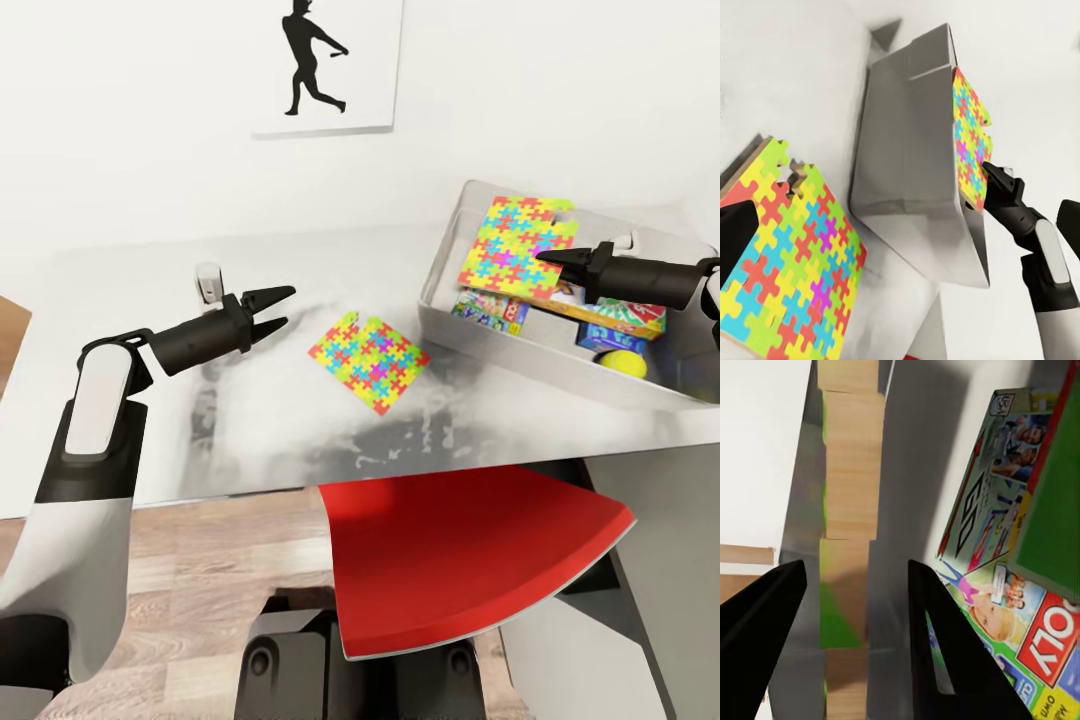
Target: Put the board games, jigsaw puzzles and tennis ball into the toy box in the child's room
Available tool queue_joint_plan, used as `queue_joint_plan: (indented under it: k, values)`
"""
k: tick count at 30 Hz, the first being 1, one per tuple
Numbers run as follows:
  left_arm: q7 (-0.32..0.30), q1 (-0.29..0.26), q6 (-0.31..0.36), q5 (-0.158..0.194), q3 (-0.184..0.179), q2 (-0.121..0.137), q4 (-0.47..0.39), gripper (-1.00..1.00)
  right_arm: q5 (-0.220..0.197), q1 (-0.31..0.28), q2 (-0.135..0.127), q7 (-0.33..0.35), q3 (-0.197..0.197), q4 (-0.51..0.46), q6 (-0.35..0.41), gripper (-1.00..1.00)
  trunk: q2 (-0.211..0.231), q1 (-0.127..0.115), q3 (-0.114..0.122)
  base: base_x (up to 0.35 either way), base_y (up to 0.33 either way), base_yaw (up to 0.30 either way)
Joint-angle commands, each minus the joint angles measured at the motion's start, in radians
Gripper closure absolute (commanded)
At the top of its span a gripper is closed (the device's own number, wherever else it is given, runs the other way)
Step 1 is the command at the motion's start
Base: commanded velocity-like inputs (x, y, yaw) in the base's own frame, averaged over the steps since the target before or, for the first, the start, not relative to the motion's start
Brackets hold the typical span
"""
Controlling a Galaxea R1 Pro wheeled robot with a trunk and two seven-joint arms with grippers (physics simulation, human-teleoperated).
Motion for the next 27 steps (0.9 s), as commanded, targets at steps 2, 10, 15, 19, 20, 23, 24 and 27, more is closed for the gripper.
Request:
queue_joint_plan:
  k: [2,10,15,19,20,23,24,27]
  values:
    - [-0.01,-0.002,0.004,-0.01,0.0,-0.001,0.001,-1.0,0.007,-0.001,-0.001,0.01,0.002,0.002,0.0,1.0,-0.002,0.0,-0.004,0.0,0.0,0.0]
    - [-0.011,-0.003,0.005,-0.011,-0.001,0.0,0.001,-1.0,0.007,-0.002,-0.002,0.01,0.002,0.003,0.0,1.0,-0.002,0.0,-0.017,0.0,0.0,0.0]
    - [-0.011,-0.003,0.005,-0.011,-0.001,0.001,0.001,-1.0,0.007,-0.001,-0.006,0.01,0.002,0.003,0.0,1.0,-0.002,0.0,-0.025,0.0,0.0,0.0]
    - [-0.011,-0.003,0.005,-0.01,-0.001,0.002,0.0,-1.0,0.007,-0.001,-0.01,0.01,0.0,0.003,0.0,1.0,-0.002,0.0,-0.029,0.0,0.0,0.0]
    - [-0.011,-0.003,0.005,-0.01,-0.001,0.002,0.0,-1.0,0.007,-0.001,-0.011,0.009,-0.001,0.003,0.0,1.0,-0.002,0.0,-0.029,0.0,0.0,0.0]
    - [-0.011,-0.003,0.005,-0.01,-0.001,0.001,0.0,-1.0,0.008,-0.001,-0.012,0.009,-0.002,0.004,0.0,1.0,-0.002,0.0,-0.031,0.0,0.0,0.0]
    - [-0.011,-0.003,0.005,-0.01,-0.001,0.0,0.0,-1.0,0.008,-0.001,-0.013,0.009,-0.002,0.005,0.0,1.0,-0.002,0.0,-0.031,0.0,0.0,0.0]
    - [-0.011,-0.004,0.005,-0.01,-0.001,-0.001,0.0,-1.0,0.008,-0.001,-0.013,0.009,-0.002,0.008,0.0,1.0,-0.002,0.0,-0.032,0.0,0.0,0.0]
